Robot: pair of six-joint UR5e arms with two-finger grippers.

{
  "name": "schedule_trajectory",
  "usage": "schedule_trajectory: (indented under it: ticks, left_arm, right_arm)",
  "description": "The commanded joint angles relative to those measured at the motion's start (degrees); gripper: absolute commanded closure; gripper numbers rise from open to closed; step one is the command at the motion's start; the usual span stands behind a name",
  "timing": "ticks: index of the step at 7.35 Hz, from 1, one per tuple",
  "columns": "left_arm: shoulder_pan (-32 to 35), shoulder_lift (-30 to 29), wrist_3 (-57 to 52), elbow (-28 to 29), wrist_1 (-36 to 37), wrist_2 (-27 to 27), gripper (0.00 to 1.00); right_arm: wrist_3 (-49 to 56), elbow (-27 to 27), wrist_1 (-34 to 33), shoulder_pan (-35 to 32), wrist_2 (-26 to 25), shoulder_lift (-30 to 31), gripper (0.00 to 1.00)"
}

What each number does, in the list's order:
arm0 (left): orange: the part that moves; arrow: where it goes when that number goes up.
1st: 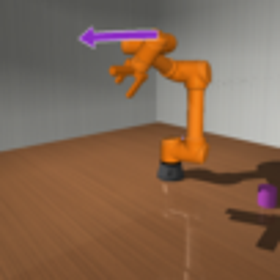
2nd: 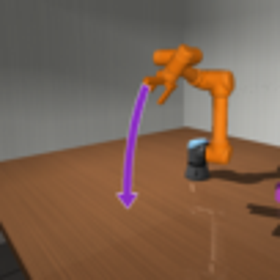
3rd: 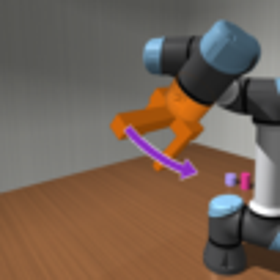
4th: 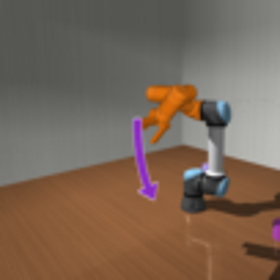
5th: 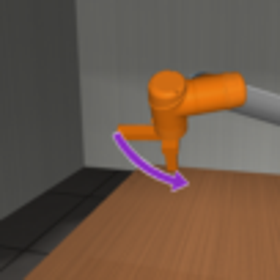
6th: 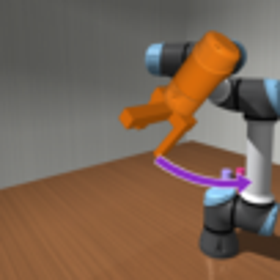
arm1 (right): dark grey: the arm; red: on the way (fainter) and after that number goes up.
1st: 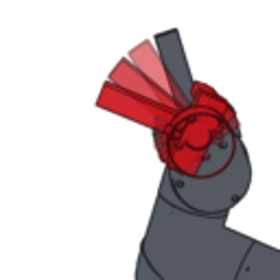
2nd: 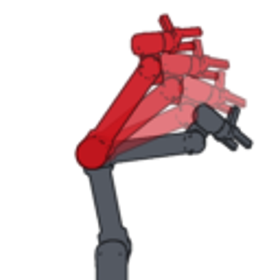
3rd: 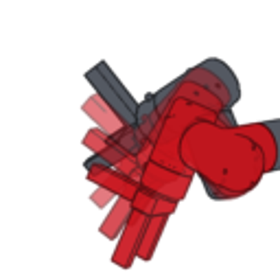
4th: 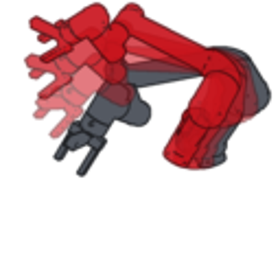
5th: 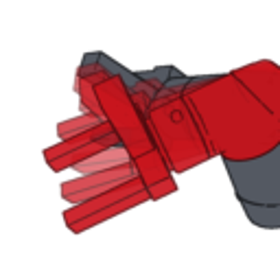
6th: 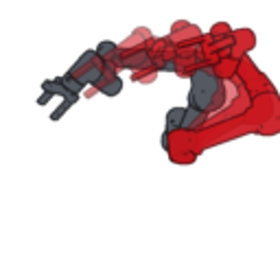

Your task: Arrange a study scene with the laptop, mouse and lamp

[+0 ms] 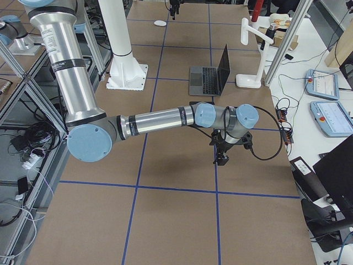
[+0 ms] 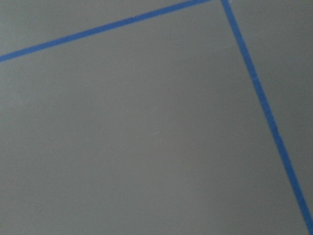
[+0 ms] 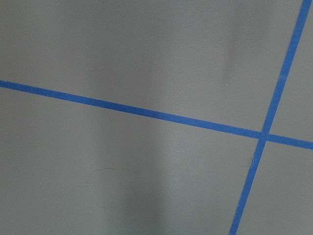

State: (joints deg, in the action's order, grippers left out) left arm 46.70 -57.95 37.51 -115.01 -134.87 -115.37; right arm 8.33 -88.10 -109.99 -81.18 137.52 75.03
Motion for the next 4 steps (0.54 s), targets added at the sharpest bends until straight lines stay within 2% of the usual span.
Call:
schedule_trajectory:
  ticks: [1,3,4]
  left_arm:
    - [0.23,3.1,5.77,6.81,-7.15,-2.39,0.01]
    - [-0.12,8.45,6.17,9.0,-13.8,-2.57,0.01]
    - [-0.73,8.47,6.34,9.71,-14.8,-3.27,0.01]
  right_arm:
    - [-2.97,-3.73,0.04,-0.03,0.02,1.95,0.04]
    - [-4.11,-5.93,0.04,-0.03,-0.15,2.4,0.03]
    - [-4.2,-6.46,0.04,0.06,-0.24,2.49,0.03]
